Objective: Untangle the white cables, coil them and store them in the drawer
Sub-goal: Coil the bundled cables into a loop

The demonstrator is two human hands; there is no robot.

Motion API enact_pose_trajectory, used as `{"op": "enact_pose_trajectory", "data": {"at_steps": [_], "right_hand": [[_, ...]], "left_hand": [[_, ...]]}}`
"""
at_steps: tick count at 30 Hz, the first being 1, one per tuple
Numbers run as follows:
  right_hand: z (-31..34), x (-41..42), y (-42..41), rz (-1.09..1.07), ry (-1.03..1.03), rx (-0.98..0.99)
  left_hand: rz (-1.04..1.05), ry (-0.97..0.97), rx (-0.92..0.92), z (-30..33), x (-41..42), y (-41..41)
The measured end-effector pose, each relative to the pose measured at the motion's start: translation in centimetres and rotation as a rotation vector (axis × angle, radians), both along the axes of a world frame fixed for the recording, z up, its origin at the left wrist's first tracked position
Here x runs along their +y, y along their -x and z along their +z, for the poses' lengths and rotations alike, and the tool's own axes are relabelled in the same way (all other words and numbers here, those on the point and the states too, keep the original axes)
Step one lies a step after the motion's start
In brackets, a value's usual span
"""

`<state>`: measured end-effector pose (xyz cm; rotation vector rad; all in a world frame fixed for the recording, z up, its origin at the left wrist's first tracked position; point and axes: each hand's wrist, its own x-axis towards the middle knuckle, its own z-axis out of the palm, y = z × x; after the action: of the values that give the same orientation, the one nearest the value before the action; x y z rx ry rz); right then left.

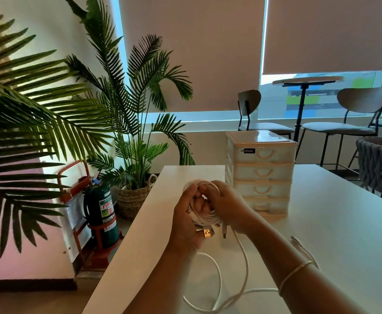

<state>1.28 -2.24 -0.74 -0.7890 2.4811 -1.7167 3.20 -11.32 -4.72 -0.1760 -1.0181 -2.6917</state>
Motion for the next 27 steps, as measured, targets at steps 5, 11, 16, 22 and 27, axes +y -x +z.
{"op": "enact_pose_trajectory", "data": {"at_steps": [5, 11, 16, 22, 27], "right_hand": [[0.3, 0.9, 0.8, 0.03, -0.032, 0.065], [-0.2, 1.2, 1.4, 0.045, 0.058, -0.048], [-0.4, 1.5, 1.7, 0.083, 0.161, -0.189], [-0.5, 1.7, 1.6, 0.059, 0.008, -0.046], [-0.2, 2.0, 1.7, -0.021, -0.119, 0.114]], "left_hand": [[-0.096, -0.022, 0.029, 0.3, 0.6, -0.2], [-0.216, 0.028, 0.073, 0.3, 0.5, -0.3], [-0.259, 0.067, 0.124, 0.6, 0.6, -0.6], [-0.184, 0.08, -0.044, 0.7, 1.0, -0.4], [-0.143, 0.205, -0.122, 0.2, 0.3, -0.1]]}}
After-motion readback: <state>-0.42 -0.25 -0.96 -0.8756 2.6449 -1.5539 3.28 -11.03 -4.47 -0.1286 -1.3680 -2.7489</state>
